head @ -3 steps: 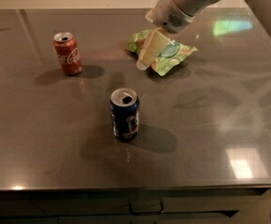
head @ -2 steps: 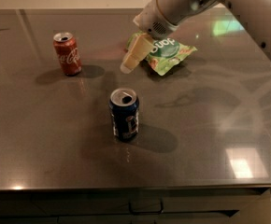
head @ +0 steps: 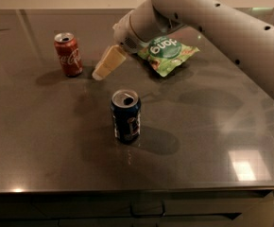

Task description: Knock coke can over

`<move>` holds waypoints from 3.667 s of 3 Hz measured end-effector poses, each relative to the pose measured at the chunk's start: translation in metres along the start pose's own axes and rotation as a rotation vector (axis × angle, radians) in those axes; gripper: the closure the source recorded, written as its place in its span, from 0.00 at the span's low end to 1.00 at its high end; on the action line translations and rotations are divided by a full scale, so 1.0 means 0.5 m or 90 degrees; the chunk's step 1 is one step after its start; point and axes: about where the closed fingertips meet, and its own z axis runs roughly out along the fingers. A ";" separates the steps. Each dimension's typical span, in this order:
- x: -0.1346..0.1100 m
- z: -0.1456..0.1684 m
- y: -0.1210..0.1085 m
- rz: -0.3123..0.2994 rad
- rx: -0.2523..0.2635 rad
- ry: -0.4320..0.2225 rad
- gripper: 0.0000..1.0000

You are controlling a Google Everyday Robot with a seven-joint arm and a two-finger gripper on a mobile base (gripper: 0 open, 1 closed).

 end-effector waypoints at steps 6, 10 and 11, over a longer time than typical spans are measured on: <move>-0.106 0.186 0.004 0.062 -0.075 -0.023 0.00; -0.134 0.190 -0.012 0.109 -0.059 -0.011 0.87; -0.136 0.132 -0.017 0.085 -0.064 0.011 1.00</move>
Offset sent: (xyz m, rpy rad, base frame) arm 0.0640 0.0594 -0.0150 0.0718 0.0442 -0.0696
